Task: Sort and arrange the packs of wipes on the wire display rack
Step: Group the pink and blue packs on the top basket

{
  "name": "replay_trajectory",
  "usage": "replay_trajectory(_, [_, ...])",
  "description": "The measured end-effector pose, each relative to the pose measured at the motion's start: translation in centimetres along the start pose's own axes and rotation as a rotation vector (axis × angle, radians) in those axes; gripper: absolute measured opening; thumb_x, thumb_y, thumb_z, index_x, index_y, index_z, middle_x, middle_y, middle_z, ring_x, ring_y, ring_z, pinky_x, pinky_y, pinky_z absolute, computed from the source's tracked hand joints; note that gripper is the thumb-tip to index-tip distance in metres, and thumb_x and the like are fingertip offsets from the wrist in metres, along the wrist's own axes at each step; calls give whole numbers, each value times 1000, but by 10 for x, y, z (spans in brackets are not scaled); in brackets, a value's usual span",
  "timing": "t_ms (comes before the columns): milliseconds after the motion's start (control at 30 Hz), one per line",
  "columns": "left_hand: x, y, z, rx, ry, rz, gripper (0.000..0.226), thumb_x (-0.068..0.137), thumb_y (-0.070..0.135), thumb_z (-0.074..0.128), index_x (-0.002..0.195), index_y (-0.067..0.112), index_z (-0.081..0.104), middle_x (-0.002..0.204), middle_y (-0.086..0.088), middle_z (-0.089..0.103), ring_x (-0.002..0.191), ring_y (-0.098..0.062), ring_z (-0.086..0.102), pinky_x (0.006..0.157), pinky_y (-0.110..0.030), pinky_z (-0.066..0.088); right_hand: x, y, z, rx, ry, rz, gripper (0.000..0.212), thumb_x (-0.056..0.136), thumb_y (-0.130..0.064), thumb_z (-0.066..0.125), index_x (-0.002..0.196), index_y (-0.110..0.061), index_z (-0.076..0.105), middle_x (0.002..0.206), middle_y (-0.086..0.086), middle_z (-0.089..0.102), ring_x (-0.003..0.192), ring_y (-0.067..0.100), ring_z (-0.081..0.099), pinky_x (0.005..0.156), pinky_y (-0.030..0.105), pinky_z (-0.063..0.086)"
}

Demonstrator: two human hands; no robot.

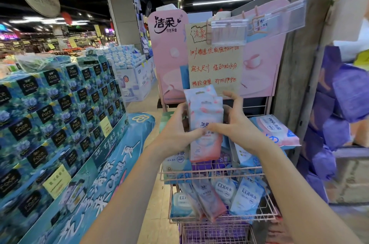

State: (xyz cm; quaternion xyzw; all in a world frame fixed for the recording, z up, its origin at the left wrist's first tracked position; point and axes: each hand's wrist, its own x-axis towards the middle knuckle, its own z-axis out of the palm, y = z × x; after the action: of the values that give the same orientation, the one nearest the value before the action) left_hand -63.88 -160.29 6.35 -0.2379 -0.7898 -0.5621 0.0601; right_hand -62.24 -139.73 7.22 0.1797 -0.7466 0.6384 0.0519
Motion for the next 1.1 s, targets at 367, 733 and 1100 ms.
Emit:
replay_trajectory(367, [8,-3,-12,548,17,78,73,73,65,83,130,30,53,124,21,63,118,-6,56,104,-34,39,-3,5,4,-212,-46,-38,79,83,-9,81,146,-35,40,128,-22,65,118,-5,62,94,26,56])
replay_trajectory(733, [10,-39,-6,864,129,-4,100,55,83,77,137,34,48,129,8,38,123,-18,33,99,-31,20,5,41,22,-446,-8,139,82,82,-27,82,147,-28,32,123,-18,56,95,-12,55,71,9,44])
replay_trajectory(1100, [16,-33,-6,933,109,-69,95,62,84,73,137,31,49,135,3,36,129,-24,29,105,-39,19,7,47,18,-453,3,169,83,85,-31,77,153,-38,29,134,-17,57,118,7,62,96,34,56])
